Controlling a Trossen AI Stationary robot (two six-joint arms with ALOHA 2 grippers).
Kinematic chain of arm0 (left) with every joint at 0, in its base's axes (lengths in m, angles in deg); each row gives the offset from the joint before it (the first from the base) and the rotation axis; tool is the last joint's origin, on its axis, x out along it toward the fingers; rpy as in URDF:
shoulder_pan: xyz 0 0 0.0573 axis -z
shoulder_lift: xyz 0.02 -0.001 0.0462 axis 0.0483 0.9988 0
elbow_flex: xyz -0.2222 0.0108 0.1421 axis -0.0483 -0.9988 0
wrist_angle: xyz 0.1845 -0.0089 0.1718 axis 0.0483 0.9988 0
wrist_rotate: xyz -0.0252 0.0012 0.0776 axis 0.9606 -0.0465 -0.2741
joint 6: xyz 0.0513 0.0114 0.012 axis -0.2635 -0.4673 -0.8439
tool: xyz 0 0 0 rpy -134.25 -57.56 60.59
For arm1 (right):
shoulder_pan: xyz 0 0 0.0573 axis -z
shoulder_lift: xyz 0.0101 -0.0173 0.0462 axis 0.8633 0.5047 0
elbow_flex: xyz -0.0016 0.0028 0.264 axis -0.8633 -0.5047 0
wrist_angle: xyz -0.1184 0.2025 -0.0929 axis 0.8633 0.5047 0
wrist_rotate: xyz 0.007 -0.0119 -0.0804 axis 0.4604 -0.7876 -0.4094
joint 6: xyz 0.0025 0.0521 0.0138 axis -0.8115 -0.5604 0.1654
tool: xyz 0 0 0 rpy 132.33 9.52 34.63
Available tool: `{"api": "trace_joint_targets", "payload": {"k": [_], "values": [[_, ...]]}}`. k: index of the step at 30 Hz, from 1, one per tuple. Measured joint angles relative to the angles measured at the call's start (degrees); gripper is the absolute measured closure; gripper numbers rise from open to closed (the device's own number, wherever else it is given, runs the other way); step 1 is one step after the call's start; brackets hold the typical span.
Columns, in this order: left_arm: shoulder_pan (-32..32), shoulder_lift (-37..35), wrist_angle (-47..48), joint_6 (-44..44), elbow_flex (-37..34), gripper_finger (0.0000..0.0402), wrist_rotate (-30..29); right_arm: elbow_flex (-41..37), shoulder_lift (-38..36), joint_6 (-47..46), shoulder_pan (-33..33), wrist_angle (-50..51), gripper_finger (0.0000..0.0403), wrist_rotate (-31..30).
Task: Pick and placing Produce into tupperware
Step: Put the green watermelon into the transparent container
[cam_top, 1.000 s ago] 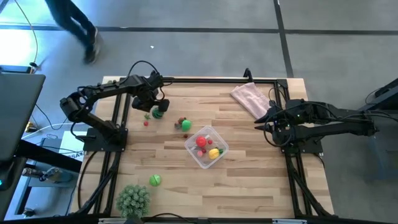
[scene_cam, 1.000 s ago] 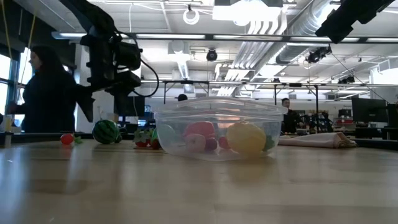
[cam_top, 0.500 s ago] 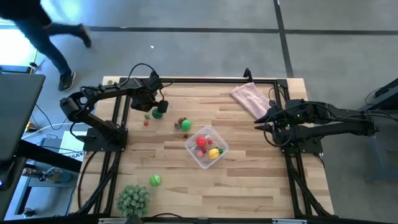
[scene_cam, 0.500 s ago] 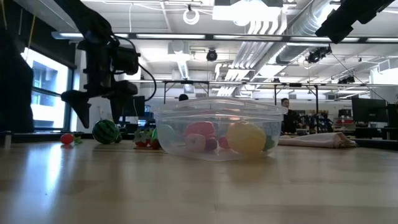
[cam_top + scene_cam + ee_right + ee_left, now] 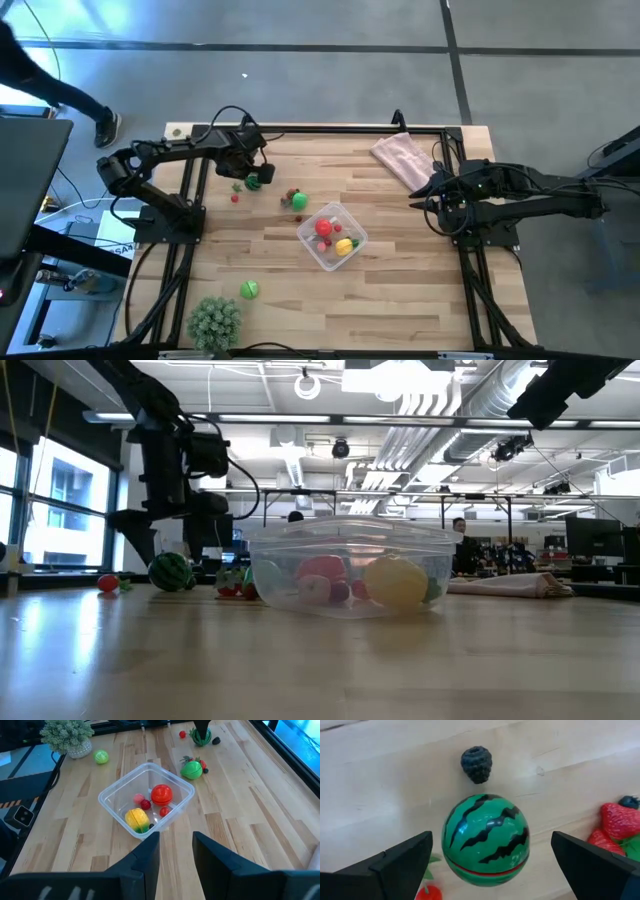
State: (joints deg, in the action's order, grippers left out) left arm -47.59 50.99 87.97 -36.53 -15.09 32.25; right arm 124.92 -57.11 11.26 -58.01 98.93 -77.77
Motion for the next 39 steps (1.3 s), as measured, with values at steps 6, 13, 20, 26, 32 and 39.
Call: {"api": "trace_joint_targets", "payload": {"k": [6, 13, 20, 26, 32, 39], "values": [[0.2, 0.0, 0.5, -0.6, 0.0, 0.0007, -1.3, 0.0, 0.0, 0.1, 0.0, 0.0, 0.0297, 0.0], [0.2, 0.9, 2.0, -0.7, 0.0, 0.0007, -1.7, 0.0, 0.0, 0.0, 0.0, 0.0, 0.0297, 0.0], [0.2, 6.6, 1.7, -0.7, 0.0, 0.0007, 1.1, 0.0, 0.0, 0.1, 0.0, 0.0, 0.0297, 0.0], [0.2, 8.3, 0.4, -1.3, 0.0, 0.0007, 1.7, 0.0, 0.0, 0.0, 0.0, 0.0, 0.0297, 0.0], [0.2, 8.3, -2.2, -3.7, 0.0, 0.0007, 1.2, 0.0, 0.0, 0.0, 0.0, 0.0, 0.0297, 0.0], [0.2, 8.3, -2.5, -5.0, 0.0, 0.0008, 0.2, 0.0, 0.0, 0.0, 0.0, 0.0, 0.0297, 0.0]]}}
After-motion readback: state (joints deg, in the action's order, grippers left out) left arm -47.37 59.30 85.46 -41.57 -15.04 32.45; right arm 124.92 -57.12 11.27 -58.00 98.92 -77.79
